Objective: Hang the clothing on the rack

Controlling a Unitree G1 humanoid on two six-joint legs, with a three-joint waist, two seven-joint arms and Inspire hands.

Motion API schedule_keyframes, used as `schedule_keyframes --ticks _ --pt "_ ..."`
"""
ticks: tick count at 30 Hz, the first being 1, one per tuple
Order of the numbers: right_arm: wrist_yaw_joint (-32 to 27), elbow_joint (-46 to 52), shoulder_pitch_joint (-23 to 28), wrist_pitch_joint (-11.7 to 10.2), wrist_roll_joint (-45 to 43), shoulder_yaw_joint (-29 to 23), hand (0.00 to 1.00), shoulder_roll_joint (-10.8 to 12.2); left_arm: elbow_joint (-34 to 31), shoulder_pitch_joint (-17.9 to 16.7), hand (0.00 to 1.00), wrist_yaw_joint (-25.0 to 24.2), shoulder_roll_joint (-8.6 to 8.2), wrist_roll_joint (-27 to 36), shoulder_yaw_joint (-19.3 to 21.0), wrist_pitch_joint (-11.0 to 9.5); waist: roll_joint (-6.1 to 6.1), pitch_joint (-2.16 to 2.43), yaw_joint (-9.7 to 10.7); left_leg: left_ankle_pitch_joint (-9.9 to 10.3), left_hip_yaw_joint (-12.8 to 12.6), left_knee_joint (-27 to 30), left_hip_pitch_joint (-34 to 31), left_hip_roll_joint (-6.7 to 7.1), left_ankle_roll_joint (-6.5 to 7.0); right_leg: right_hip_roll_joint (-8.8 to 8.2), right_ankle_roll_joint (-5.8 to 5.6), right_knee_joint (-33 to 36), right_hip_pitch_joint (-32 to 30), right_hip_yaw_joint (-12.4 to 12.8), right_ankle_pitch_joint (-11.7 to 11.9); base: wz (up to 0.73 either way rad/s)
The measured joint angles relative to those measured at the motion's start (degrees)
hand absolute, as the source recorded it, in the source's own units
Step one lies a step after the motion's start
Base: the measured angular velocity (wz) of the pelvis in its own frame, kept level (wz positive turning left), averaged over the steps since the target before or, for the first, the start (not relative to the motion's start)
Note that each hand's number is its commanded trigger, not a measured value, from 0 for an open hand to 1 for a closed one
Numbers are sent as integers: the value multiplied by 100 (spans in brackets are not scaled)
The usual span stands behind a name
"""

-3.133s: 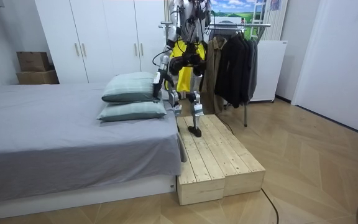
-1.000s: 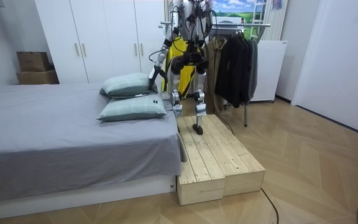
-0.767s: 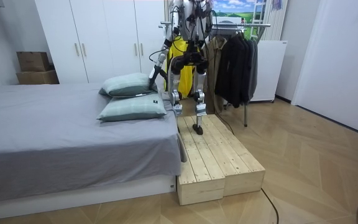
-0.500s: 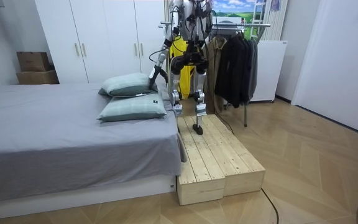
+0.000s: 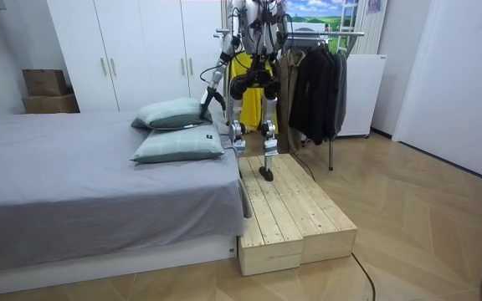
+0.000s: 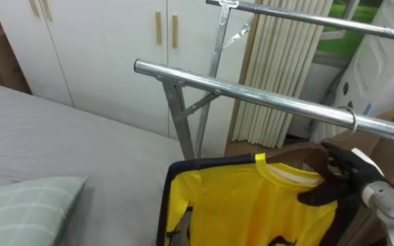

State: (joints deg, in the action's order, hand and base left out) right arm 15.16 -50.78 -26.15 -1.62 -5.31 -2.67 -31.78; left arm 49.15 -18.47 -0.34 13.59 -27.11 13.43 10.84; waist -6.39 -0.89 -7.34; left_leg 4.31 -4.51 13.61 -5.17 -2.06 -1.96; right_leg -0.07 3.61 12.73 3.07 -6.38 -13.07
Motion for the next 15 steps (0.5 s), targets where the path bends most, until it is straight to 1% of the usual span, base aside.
schedule_keyframes --ticks 4,7,12,15 --pt "-12 450 180 -2 -84 -222 0 -8 0 -7 0 0 1 1 53 -2 -46 -1 135 3 -33 1 12 -22 -5 9 5 6 -7 30 3 -6" --pt "-12 773 445 -6 -179 -372 0 -66 0 -41 0 0 -5 6 126 -2 -98 11 258 3 -42 1 13 -22 -5 10 4 1 -5 48 2 0" --pt "-14 925 709 -5 -180 -513 0 -92 0 -63 0 -11 -6 6 125 -2 -109 11 321 4 -82 1 23 -23 -4 9 2 5 -7 88 17 -3" --pt "-14 925 746 -2 -190 -551 0 -94 0 -87 0 -18 -6 6 126 -2 -107 12 371 4 -82 1 24 -25 -4 10 1 7 -5 84 21 0"
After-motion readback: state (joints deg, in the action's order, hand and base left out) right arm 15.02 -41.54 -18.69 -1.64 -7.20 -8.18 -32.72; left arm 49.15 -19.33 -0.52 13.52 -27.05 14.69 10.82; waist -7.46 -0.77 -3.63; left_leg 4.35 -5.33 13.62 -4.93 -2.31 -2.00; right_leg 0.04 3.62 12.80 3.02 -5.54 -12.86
